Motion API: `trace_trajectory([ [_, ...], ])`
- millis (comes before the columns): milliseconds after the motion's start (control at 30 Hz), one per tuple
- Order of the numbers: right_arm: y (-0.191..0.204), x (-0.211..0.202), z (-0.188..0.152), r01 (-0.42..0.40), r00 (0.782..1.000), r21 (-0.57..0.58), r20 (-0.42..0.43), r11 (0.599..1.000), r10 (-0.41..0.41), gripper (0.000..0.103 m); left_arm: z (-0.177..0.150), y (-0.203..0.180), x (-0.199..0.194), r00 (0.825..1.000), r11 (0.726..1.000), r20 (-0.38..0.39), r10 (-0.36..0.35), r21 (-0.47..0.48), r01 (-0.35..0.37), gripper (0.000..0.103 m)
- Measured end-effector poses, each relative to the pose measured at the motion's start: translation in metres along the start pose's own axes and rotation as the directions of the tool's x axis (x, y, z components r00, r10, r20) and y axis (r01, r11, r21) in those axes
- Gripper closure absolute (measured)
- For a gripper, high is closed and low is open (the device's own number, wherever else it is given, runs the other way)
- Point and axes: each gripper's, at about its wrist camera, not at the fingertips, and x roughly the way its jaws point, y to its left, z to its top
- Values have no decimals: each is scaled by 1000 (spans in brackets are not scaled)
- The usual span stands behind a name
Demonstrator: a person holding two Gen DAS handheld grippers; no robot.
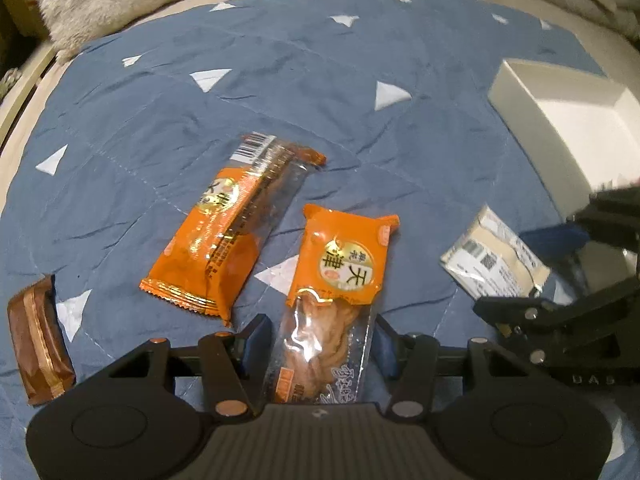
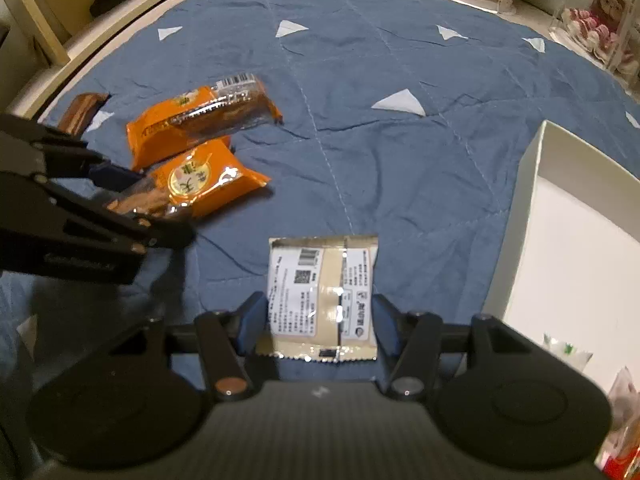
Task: Organize snacks
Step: 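Grasp the white printed packet with the right tool while the left tool lifts the pastry pack, then carry the pastry pack and white packet over the white box with both tools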
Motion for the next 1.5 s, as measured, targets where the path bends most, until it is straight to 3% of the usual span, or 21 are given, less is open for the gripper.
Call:
trace_trajectory([
  [167,0,3,0,12,1000,1,-7,1000,-12,37,-3,-5,-2,1000,999,-5,18,49,-18,55],
  [333,0,2,6,26,1000,3,18,1000,-26,42,-6,3,-15,996,997,42,78,-7,-78,57],
  [533,-4,-22,9,30,996,41,84,999,-34,43,-14,8,-40,990,995,107,90,-59,-84,58],
  [967,-11,-91,-6,26,971,116,232,993,-53,43,-28,-5,-99,967,985,246,68,-168,-27,59],
  [1067,-12,-98,-13,34,967,129,246,991,-65,43,-31,-8,-97,977,980,211,37,-198,5,59],
  [1233,-13,-103,-23,44,968,126,241,991,-74,43,-41,-13,-72,996,972,82,-25,-233,43,58],
  [1367,-15,-106,-27,49,968,125,240,991,-78,43,-49,-17,-45,998,968,-15,-63,-246,58,57],
  [1500,-19,-110,-27,48,965,143,247,989,-83,43,-51,-28,-32,997,983,-63,-37,-181,25,57],
])
